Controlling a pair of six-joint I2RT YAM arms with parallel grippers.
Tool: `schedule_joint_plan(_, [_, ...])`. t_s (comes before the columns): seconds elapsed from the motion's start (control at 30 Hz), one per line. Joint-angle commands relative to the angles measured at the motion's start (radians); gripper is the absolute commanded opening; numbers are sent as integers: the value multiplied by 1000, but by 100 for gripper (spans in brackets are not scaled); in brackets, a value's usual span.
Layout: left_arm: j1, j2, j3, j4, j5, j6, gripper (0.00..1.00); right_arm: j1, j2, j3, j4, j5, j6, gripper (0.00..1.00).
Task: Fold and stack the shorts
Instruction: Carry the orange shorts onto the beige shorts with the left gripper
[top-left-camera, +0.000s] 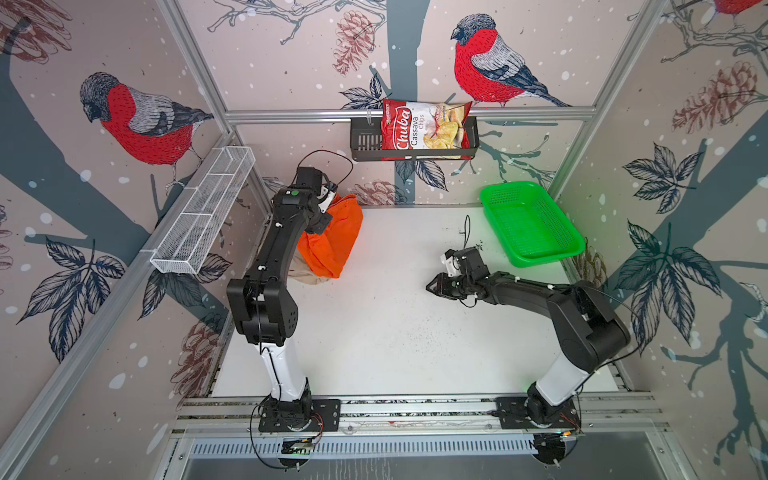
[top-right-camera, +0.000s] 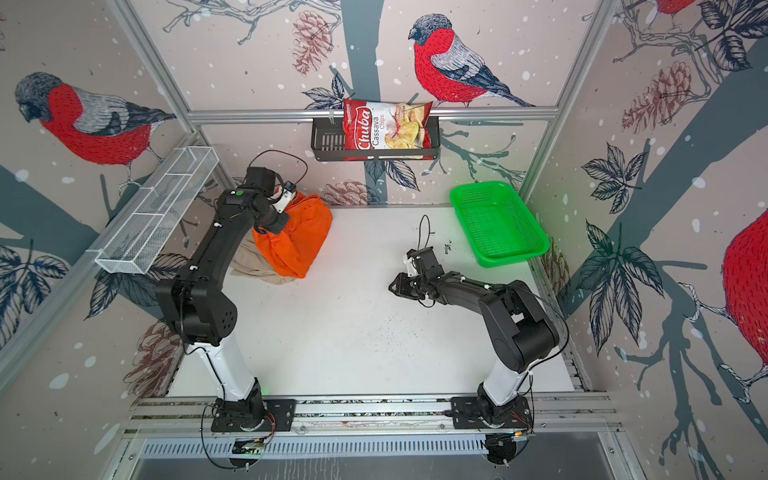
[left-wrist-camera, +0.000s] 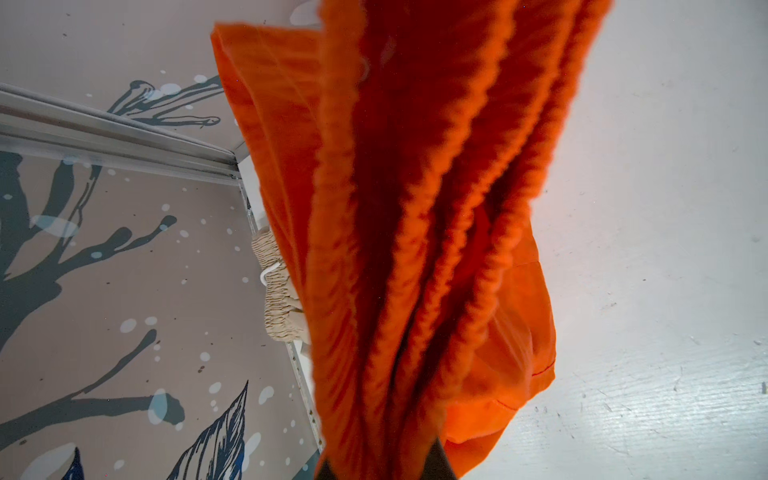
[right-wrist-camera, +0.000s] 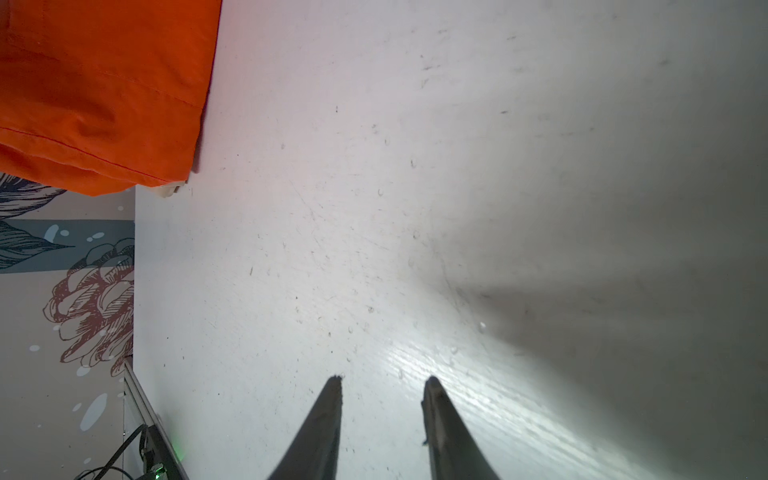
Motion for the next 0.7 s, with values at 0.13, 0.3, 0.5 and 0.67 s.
schedule_joint_plan(0.13, [29, -22, 9, 42, -9, -29, 0, 14, 22, 31, -13, 8, -8, 35])
schedule_joint_plan(0.3, [68, 1, 8, 49, 7, -59, 0, 18, 30, 40, -18, 9, -11, 35])
schedule_joint_plan(0.5, [96, 32, 6, 54, 4, -75, 0, 20, 34, 41, -23, 8, -12, 35])
schedule_joint_plan(0.67, [112, 52, 8, 58, -24, -86, 0, 21, 38, 47, -25, 10, -13, 35])
